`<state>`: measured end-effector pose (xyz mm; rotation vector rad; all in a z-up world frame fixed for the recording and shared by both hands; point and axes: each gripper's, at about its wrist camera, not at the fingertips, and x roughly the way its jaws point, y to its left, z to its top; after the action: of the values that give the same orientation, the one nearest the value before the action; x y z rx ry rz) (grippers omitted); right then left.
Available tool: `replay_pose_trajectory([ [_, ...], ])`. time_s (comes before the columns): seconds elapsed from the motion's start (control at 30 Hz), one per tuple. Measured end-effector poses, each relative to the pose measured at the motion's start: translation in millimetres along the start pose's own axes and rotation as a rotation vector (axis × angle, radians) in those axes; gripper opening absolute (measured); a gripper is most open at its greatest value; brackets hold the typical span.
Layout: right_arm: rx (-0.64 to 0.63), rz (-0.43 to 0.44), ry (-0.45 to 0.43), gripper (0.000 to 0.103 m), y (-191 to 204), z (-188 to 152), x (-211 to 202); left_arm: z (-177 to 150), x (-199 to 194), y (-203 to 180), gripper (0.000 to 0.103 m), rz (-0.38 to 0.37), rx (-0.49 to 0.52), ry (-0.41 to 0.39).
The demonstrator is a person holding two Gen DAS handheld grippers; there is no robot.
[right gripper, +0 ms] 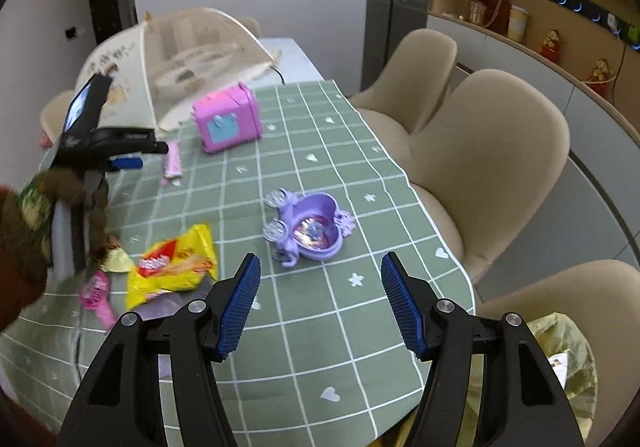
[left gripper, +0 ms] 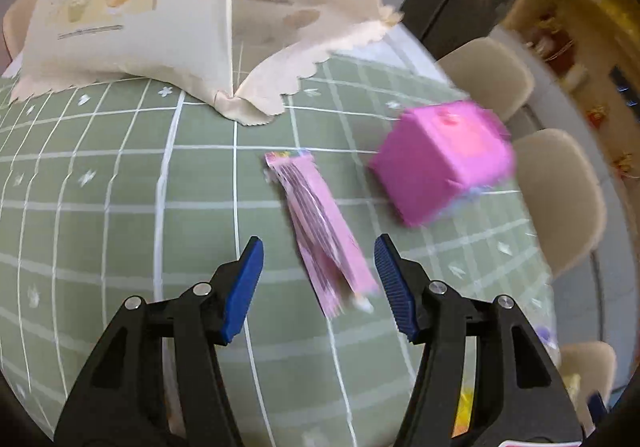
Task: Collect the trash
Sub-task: 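Return both tools to the wrappers on the table, then grasp a pink candy stick with the left gripper while the right grasps a gold wrapper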
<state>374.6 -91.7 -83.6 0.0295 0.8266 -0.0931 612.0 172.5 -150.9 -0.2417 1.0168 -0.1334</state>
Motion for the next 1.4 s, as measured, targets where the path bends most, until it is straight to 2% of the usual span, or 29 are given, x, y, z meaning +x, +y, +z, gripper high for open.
replay_pose_trajectory([
  [0.07,0.008,-0.011,0.035,0.060,-1,-1,8,9,20,-2,0.054,0.053,0.017,0.018],
  [0.1,0.015,-0.013,0.048,0.060,-1,-2,10,13,24,-5,0.054,0.072,0.038,-0.007],
  [0.17,0.026,-0.017,0.068,0.060,-3,-4,14,20,33,-11,0.051,0.073,0.062,0.011],
  [0.2,0.027,-0.023,0.077,0.060,-3,-6,16,22,34,-14,0.033,0.070,0.081,0.009],
  [0.23,0.023,-0.026,0.081,0.060,-2,-6,17,22,35,-16,0.023,0.075,0.102,0.014],
  [0.3,0.015,-0.020,0.085,0.060,1,-5,17,20,30,-17,0.013,0.057,0.128,0.014],
  [0.37,0.005,0.009,0.066,0.060,5,-2,14,14,14,-11,0.007,0.010,0.132,0.009],
  [0.47,-0.034,0.040,0.016,0.060,19,4,8,0,-29,7,0.007,-0.091,0.111,-0.011],
  [0.53,-0.061,0.092,-0.007,0.060,29,9,7,-15,-67,26,0.007,-0.153,0.084,-0.034],
  [0.6,-0.097,0.145,-0.017,0.060,43,12,8,-28,-95,40,0.007,-0.174,0.068,-0.056],
  [0.77,-0.264,0.296,0.034,0.060,91,19,15,-79,-159,86,0.007,-0.147,-0.005,-0.096],
  [0.87,-0.361,0.376,0.054,0.060,124,21,22,-107,-178,110,0.007,-0.101,-0.055,-0.093],
  [1.03,-0.513,0.518,0.112,0.060,187,26,39,-144,-199,143,0.007,-0.075,-0.155,-0.097],
  [1.2,-0.655,0.542,0.136,0.060,242,26,62,-170,-209,162,0.008,-0.036,-0.207,-0.086],
  [1.3,-0.727,0.501,0.139,0.060,267,26,83,-183,-213,168,0.008,-0.029,-0.222,-0.077],
  [1.4,-0.733,0.478,0.174,0.060,275,28,103,-188,-217,171,0.008,-0.011,-0.217,-0.083],
])
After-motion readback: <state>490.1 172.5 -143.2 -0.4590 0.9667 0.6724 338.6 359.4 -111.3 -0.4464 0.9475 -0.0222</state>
